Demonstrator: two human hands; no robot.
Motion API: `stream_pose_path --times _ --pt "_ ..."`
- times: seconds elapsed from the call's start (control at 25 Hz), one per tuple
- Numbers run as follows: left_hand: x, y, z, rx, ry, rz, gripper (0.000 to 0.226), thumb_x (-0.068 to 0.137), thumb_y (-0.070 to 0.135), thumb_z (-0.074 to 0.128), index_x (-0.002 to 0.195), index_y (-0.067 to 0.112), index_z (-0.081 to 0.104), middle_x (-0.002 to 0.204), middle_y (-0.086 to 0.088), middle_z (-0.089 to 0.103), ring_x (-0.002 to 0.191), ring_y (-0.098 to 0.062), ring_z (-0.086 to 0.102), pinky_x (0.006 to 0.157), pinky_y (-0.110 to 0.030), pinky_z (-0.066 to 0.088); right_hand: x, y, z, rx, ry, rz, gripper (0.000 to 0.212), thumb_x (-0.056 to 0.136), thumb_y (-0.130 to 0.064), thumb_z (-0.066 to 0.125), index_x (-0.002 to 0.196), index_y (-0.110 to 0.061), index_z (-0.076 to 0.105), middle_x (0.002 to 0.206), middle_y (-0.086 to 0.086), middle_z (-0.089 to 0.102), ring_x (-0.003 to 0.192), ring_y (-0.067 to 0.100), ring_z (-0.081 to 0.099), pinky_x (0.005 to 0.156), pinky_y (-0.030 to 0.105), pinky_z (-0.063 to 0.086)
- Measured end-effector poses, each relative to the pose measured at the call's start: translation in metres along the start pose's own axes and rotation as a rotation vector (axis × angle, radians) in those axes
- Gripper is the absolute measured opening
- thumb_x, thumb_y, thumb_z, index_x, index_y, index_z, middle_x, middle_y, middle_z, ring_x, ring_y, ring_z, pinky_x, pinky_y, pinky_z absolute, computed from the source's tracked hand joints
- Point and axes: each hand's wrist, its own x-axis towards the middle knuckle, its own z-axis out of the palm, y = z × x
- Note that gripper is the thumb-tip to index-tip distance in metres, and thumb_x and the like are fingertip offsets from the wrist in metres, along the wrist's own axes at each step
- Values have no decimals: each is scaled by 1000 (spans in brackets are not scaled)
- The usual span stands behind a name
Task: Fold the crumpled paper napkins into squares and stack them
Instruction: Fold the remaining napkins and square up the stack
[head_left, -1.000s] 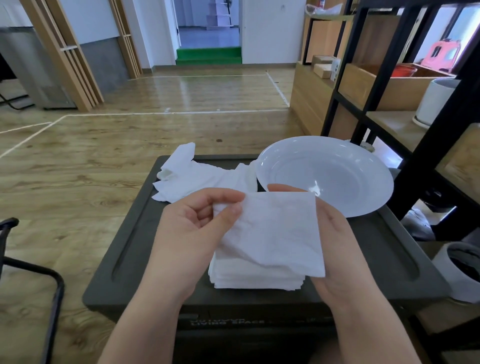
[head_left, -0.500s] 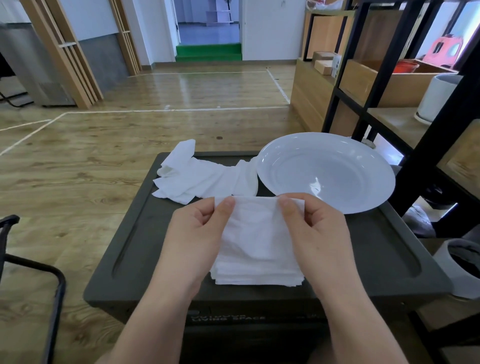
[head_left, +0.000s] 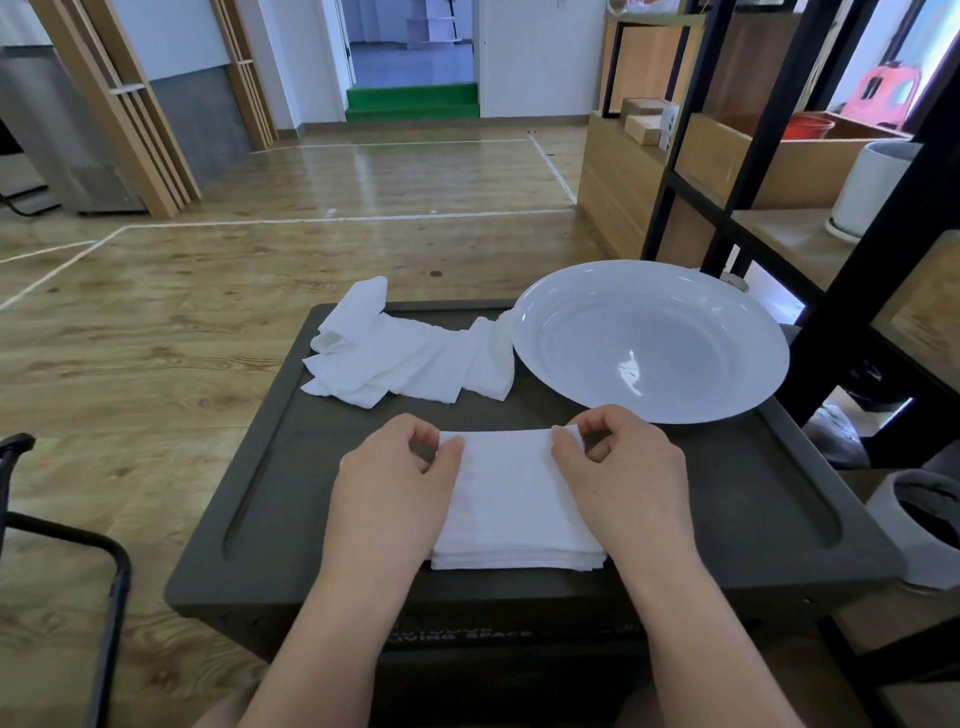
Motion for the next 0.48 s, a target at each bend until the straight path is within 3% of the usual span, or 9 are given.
stream_pose_path --times 0.08,0.2,0.32,0.4,0.48 --pt "2 -2 -3 58 -42 40 15 84 40 61 95 34 53 66 12 60 60 0 57 49 -18 35 0 2 1 6 -22 46 6 80 -34 67 80 -30 62 53 -8 52 54 2 52 48 11 31" --pt "5 -5 -12 55 -111 317 46 83 24 65 121 42 45 107 25 50 90 1 54 69 -11 42 0 2 -2 44 2 35 15 76 -29 70 85 -33 59 62 -8 56 62 2 54 52 12 33" --pt "8 -6 -24 8 -297 499 41 83 27 65 116 49 55 117 33 51 108 11 46 85 -6 37 1 0 -12 -33 -87 -217 23 76 -22 69 90 -37 59 85 -17 56 83 -3 51 66 7 37" --pt "10 -10 -28 -22 -448 477 37 80 40 66 113 52 56 119 38 51 114 16 44 90 -7 35 2 -1 -19 -86 -240 -358 22 77 -27 69 93 -39 61 101 -25 53 100 -7 45 77 5 34" --pt "13 -16 -32 15 -526 446 44 75 51 67 114 60 50 122 46 44 117 23 36 93 -8 31 3 2 -26 -122 -409 -368 27 77 -39 69 102 -45 62 120 -32 41 118 -11 30 88 3 26"
